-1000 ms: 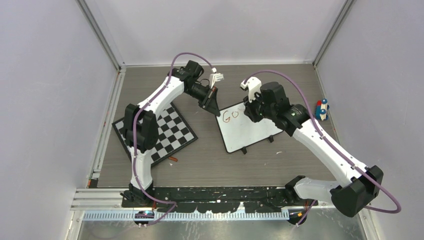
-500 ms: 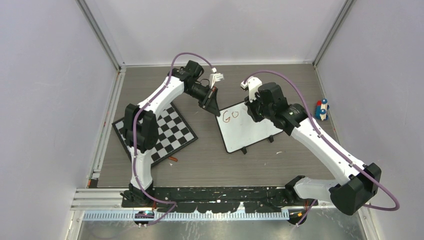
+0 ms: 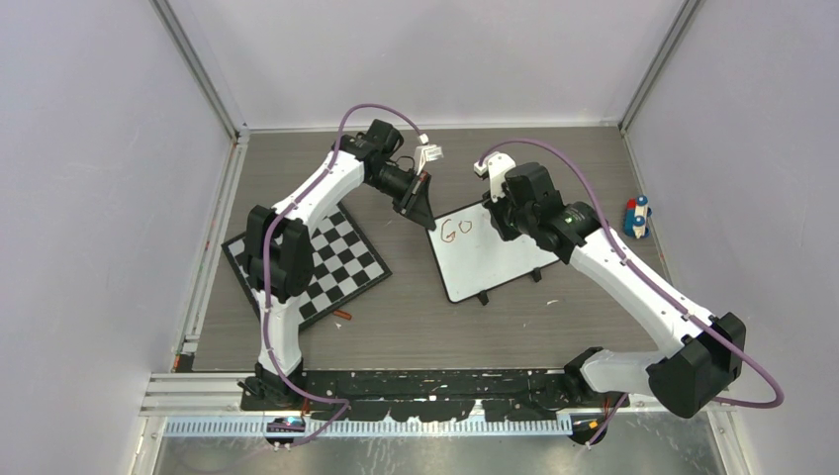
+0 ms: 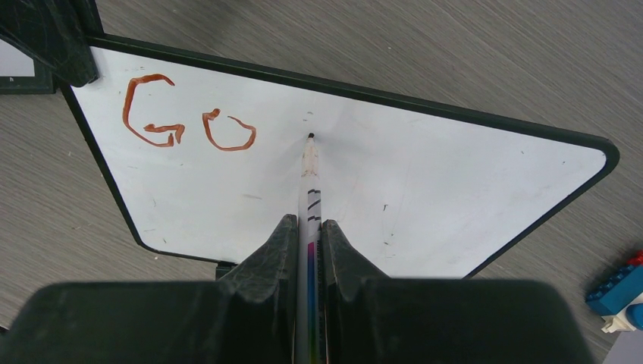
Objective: Write a sentence on the whiteboard
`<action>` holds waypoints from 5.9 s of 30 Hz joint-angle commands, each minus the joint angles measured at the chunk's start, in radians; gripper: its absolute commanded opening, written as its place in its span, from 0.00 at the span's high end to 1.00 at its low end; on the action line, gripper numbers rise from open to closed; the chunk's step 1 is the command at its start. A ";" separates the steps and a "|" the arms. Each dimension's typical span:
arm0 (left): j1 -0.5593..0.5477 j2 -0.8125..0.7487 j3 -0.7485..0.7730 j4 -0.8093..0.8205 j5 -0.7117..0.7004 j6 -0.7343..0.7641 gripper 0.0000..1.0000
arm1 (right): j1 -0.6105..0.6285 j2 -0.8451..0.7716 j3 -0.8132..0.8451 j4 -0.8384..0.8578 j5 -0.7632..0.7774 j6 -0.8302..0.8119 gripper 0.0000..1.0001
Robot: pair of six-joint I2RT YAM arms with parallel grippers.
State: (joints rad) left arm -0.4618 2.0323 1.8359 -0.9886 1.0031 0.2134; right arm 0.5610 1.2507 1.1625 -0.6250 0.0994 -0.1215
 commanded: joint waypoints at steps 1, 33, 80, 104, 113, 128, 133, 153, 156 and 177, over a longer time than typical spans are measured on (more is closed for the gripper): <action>-0.011 0.005 0.017 -0.041 0.001 0.009 1.00 | 0.003 -0.001 0.019 0.032 0.000 0.017 1.00; -0.011 0.012 0.020 -0.047 0.002 0.015 1.00 | 0.005 -0.001 0.018 -0.015 0.076 -0.033 1.00; -0.011 0.000 0.009 -0.047 0.005 0.018 1.00 | -0.033 -0.095 0.022 -0.016 -0.039 -0.003 1.00; -0.011 -0.001 0.006 -0.042 0.005 0.017 1.00 | -0.056 0.011 0.049 0.030 0.008 -0.001 1.00; -0.011 0.001 0.011 -0.045 0.006 0.020 1.00 | -0.056 -0.001 0.027 0.015 -0.057 -0.007 1.00; -0.011 0.006 0.017 -0.049 0.006 0.021 1.00 | -0.058 -0.020 -0.021 -0.020 0.009 -0.043 1.00; -0.011 0.010 0.020 -0.050 0.008 0.018 1.00 | -0.069 -0.016 -0.008 -0.022 0.029 -0.054 1.00; -0.011 0.011 0.015 -0.050 0.005 0.022 1.00 | -0.118 0.036 0.093 0.047 0.025 -0.033 1.00; -0.011 0.013 0.018 -0.050 0.005 0.022 1.00 | -0.121 0.036 0.103 0.047 0.025 -0.035 1.00; -0.011 0.014 0.016 -0.051 0.003 0.023 1.00 | -0.121 0.005 -0.002 0.001 -0.046 -0.033 1.00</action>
State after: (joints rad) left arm -0.4553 2.0365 1.8359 -0.9916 0.9928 0.2173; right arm 0.4412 1.2758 1.1862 -0.6411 0.0746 -0.1589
